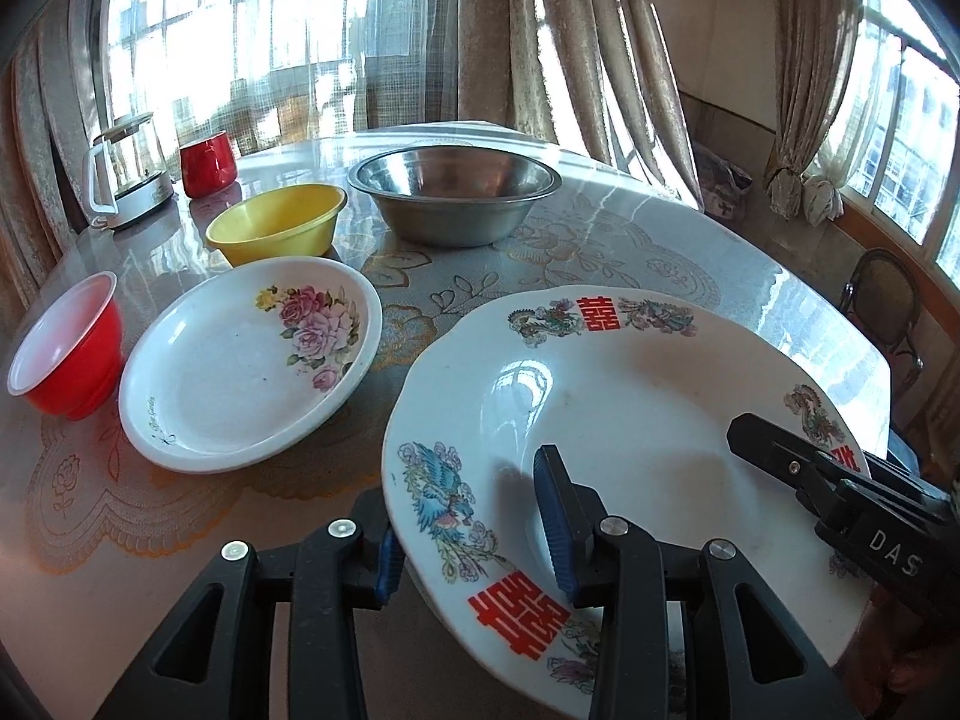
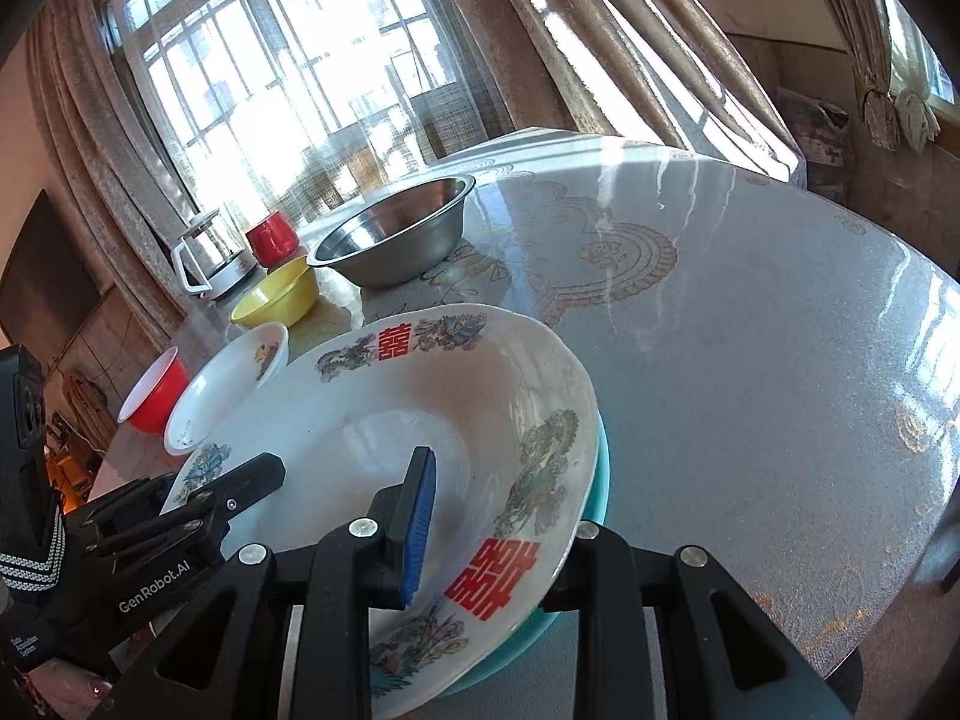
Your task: Organize plates and bowls
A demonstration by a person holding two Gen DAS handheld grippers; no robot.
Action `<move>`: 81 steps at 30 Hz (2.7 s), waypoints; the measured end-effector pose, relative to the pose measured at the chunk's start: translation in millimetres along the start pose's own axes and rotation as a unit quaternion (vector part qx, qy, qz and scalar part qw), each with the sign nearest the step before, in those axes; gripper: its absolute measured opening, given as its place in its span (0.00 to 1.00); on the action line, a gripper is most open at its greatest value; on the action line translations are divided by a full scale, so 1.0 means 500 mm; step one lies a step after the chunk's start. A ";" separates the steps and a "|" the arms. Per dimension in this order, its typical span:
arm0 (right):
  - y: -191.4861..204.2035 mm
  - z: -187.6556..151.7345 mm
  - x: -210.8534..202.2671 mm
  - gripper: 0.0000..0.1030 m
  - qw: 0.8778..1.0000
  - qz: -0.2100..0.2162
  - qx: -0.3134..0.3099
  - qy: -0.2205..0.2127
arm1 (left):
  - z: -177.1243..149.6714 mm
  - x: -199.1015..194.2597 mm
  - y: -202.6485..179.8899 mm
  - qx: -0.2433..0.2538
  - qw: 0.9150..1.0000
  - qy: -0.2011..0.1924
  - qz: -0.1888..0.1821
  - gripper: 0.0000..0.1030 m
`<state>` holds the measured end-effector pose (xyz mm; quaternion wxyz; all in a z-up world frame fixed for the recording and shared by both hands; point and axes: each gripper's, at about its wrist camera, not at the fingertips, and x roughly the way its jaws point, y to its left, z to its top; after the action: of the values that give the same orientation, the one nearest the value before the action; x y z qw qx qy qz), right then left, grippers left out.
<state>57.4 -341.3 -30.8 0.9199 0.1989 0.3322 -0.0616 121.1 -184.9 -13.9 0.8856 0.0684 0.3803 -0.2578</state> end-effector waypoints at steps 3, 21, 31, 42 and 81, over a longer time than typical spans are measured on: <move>0.004 -0.003 0.004 0.26 1.000 -0.006 -0.010 0.002 | 0.000 0.001 0.002 -0.002 1.000 0.003 -0.001 0.38; -0.026 -0.006 -0.020 0.32 1.000 -0.009 0.029 0.007 | -0.035 -0.049 -0.007 0.015 1.000 0.000 0.007 0.39; -0.032 -0.018 -0.048 0.21 1.000 -0.015 0.025 0.001 | -0.036 -0.058 0.001 0.017 1.000 -0.014 0.012 0.33; -0.020 0.001 -0.028 0.25 0.999 -0.036 0.014 -0.012 | -0.019 -0.051 0.013 0.019 0.999 -0.023 0.014 0.36; 0.193 0.060 -0.024 0.39 0.997 0.002 -0.081 -0.003 | 0.020 -0.041 0.289 -0.084 0.986 -0.042 0.137 0.92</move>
<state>89.5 -265.7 28.9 0.9342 0.1241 0.3327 -0.0333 189.4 -55.7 -3.0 0.9304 0.0340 0.3498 -0.1040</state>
